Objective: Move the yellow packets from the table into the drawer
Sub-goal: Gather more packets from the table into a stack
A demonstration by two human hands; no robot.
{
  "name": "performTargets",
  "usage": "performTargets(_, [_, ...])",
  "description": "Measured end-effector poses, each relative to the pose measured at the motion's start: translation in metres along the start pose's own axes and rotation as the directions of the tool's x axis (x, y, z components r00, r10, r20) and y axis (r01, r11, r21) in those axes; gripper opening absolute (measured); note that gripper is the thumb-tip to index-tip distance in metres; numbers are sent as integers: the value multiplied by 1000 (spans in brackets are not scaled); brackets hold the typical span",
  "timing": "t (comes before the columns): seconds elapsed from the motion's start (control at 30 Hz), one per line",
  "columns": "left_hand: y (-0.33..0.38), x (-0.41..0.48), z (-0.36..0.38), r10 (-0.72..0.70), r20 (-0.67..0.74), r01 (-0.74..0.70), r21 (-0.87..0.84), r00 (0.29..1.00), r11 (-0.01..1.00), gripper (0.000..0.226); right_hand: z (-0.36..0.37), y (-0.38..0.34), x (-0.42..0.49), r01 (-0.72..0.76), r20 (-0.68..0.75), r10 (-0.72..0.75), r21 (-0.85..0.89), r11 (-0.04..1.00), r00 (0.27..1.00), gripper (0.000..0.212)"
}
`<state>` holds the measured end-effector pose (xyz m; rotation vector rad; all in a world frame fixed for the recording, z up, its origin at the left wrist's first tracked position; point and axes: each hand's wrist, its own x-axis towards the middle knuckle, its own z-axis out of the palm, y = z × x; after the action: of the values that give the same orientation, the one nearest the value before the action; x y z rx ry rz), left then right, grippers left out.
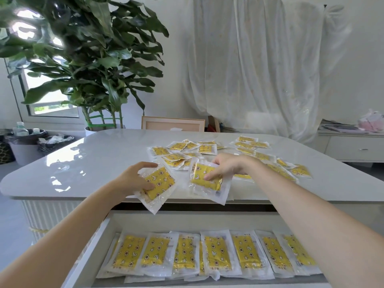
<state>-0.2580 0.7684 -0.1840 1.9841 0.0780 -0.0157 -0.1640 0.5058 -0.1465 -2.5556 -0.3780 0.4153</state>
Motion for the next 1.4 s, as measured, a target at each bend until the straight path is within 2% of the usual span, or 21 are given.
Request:
performTargets(0.1, [3, -2, 0, -30, -23, 29, -60, 999, 998, 60, 11, 1, 8, -55, 26, 58, -101, 993, 998, 58])
performTargets(0.2, [5, -4, -2, -36, -31, 31, -126, 999, 992, 60, 14, 0, 9, -108, 112, 117, -82, 991, 987, 71])
performTargets(0.3, [6, -7, -2, -40, -45, 33, -150, 998, 988, 60, 13, -5, 5, -104, 162, 117, -85, 991, 980, 66])
performTargets(0.4, [7, -12, 2, -51, -33, 45, -170, 998, 984, 60, 19, -1, 4, -131, 183, 129, -2, 991, 975, 71])
performTargets(0.43, [8, -14, 4, -52, -27, 46, -173, 998, 984, 60, 20, 1, 4, -136, 176, 128, 34, 990, 976, 65])
performTargets(0.5, [10, -19, 8, -48, -20, 44, -164, 999, 985, 58, 22, 4, 1, -109, 153, 98, 66, 992, 983, 39])
performTargets(0.57, [13, -25, 12, -37, -8, 36, -144, 999, 989, 54, 24, 7, -2, -70, 114, 59, 102, 992, 992, 30])
performTargets(0.7, [18, -38, 21, 27, 28, -25, -71, 999, 997, 51, 36, 10, -10, 13, -56, -5, 159, 987, 998, 75])
performTargets(0.77, [17, -47, 23, 52, 69, -51, -12, 996, 999, 48, 43, 10, -21, 87, -108, -65, 208, 974, 992, 81])
performTargets(0.87, [13, -55, 20, 35, 131, -54, 138, 991, 989, 39, 48, 9, -41, 129, 28, -137, 186, 974, 990, 73])
performTargets(1.0, [6, -61, 21, -63, 251, -18, 309, 966, 951, 31, 55, 15, -72, 150, 219, -150, 17, 988, 964, 38])
performTargets(1.1, [1, -64, 36, -83, 291, -43, 400, 953, 915, 31, 59, 32, -80, 43, 347, -19, -60, 997, 938, 31])
performTargets(1.2, [-5, -60, 63, -65, 305, -62, 391, 950, 918, 29, 57, 62, -83, -97, 397, 124, -87, 991, 909, 43])
performTargets(1.33, [-9, -46, 102, -53, 298, -37, 290, 953, 956, 31, 48, 111, -88, -247, 270, 250, -46, 968, 930, 49])
performTargets(1.4, [-9, -36, 119, -68, 307, -9, 242, 949, 970, 30, 44, 135, -93, -319, 171, 303, 74, 945, 938, 47])
